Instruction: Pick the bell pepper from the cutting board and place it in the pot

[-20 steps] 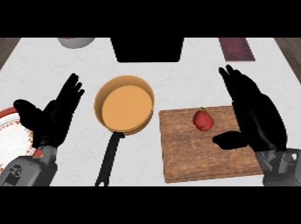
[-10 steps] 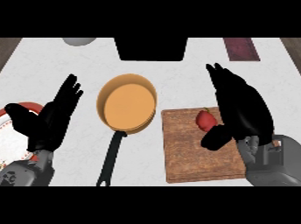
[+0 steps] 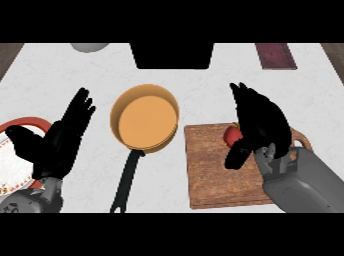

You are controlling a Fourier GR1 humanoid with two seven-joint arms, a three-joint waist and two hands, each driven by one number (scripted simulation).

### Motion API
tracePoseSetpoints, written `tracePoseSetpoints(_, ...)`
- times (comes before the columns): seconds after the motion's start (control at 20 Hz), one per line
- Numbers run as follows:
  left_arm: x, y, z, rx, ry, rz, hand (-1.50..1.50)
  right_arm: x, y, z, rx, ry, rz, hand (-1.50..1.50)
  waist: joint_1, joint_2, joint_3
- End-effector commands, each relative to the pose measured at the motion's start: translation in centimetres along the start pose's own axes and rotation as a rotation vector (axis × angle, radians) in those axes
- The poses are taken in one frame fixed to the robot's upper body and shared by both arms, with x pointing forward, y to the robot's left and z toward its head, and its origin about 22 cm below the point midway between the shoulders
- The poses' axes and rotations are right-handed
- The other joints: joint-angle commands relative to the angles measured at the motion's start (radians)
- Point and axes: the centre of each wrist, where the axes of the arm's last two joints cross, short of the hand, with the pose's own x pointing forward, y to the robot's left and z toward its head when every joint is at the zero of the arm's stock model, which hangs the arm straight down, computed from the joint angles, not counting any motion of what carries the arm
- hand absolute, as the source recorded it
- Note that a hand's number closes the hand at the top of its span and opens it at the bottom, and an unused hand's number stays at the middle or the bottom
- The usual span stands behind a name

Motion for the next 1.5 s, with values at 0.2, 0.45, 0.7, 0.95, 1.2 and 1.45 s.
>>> tracePoseSetpoints(0.2,0.4,0.4,-0.5,-0.003,0.0,-0.009,0.0,1.8,1.0,1.0,0.036,0.219,0.124,-1.5,-0.012,-0.002,0.0)
tracePoseSetpoints(0.45,0.9,0.3,0.1,0.005,-0.004,-0.004,0.0,3.2,2.3,1.0,0.0,0.218,0.064,-1.5,-0.003,0.0,0.001)
tracePoseSetpoints(0.7,-0.5,0.6,-0.4,0.002,-0.012,-0.012,0.0,3.3,2.6,-0.9,-0.019,0.197,0.063,-1.5,-0.001,0.004,0.001)
tracePoseSetpoints(0.95,1.2,0.4,-0.1,0.007,0.001,0.0,0.0,4.0,4.5,-1.6,-0.013,0.239,0.043,-1.5,0.002,0.002,0.001)
tracePoseSetpoints(1.2,1.1,0.2,0.5,-0.005,0.006,0.018,0.0,1.6,6.5,-3.3,0.011,0.343,0.114,-1.5,0.002,0.001,0.001)
tracePoseSetpoints(1.45,0.7,-1.3,-0.2,0.002,-0.006,0.007,0.0,1.9,6.6,-5.0,0.036,0.345,0.129,-1.5,0.0,0.004,0.002)
